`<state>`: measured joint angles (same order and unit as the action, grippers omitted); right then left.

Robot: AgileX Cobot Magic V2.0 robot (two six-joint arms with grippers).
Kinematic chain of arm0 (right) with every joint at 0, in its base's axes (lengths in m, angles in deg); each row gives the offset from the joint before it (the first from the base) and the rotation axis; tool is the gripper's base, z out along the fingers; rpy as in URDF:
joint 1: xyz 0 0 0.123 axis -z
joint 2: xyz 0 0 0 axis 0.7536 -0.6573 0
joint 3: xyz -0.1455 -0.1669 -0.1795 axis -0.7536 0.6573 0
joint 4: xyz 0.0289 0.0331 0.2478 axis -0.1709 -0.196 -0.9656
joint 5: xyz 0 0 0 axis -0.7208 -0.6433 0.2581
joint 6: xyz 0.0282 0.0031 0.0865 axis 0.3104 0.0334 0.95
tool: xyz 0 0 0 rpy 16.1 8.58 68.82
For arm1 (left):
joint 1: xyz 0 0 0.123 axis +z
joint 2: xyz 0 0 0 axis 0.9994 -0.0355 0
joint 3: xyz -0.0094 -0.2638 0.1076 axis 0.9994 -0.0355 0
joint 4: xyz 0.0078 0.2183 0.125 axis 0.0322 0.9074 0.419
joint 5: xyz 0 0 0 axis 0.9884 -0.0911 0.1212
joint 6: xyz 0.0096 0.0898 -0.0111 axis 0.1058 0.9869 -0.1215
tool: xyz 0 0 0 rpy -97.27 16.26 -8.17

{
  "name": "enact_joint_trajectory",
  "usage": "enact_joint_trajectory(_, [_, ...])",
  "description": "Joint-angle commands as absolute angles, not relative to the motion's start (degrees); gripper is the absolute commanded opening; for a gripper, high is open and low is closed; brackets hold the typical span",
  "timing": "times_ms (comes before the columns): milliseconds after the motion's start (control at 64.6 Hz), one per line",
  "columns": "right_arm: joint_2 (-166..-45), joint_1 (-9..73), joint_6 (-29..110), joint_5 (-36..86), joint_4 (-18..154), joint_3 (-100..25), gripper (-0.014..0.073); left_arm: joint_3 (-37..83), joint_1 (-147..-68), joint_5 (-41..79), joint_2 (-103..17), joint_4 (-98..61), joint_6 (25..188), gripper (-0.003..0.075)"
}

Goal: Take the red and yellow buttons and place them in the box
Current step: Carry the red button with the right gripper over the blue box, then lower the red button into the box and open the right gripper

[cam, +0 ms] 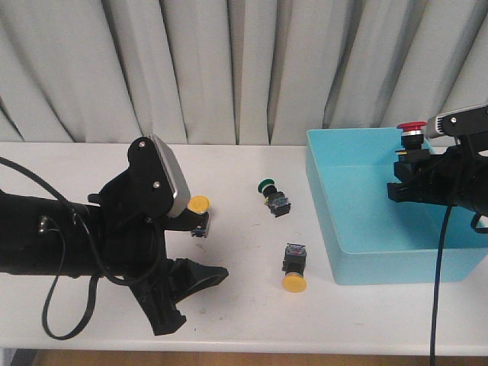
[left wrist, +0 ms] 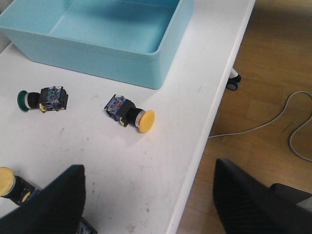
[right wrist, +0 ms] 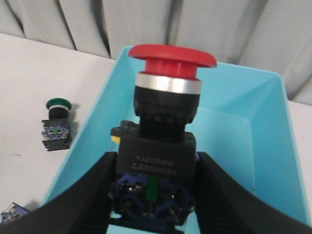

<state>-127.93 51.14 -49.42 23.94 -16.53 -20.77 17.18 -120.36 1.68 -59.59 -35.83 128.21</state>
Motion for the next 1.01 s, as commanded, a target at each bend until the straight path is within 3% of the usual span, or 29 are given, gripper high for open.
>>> enact_joint_trajectory(0, [-126.09,51.63,-50.46,27.96,-19.3,-22.76,0.0244,18.72,-120.47,3.4,-58.32,-37.58,128.1,0.0523])
enact_joint_trajectory(201, [-126.15,51.47,-48.58,27.1,-18.61,-21.41,0.0244,18.72,-120.47,3.12,-58.32,-37.58,128.1,0.0523])
enact_joint_trajectory(325, [-126.1,51.47,-38.79,26.77,-8.71,-21.4,0.0244,18.72,-120.47,3.12,-58.32,-37.58,128.1,0.0523])
enact_joint_trajectory(650, [-126.1,51.47,16.62,23.29,40.2,-21.58,0.0244,18.72,-120.47,3.12,-58.32,-37.58,128.1,0.0523])
enact_joint_trajectory(990, [-129.14,51.47,51.05,27.33,75.2,-25.06,0.0244,18.72,-120.47,3.12,-58.32,-37.58,128.1,0.0523])
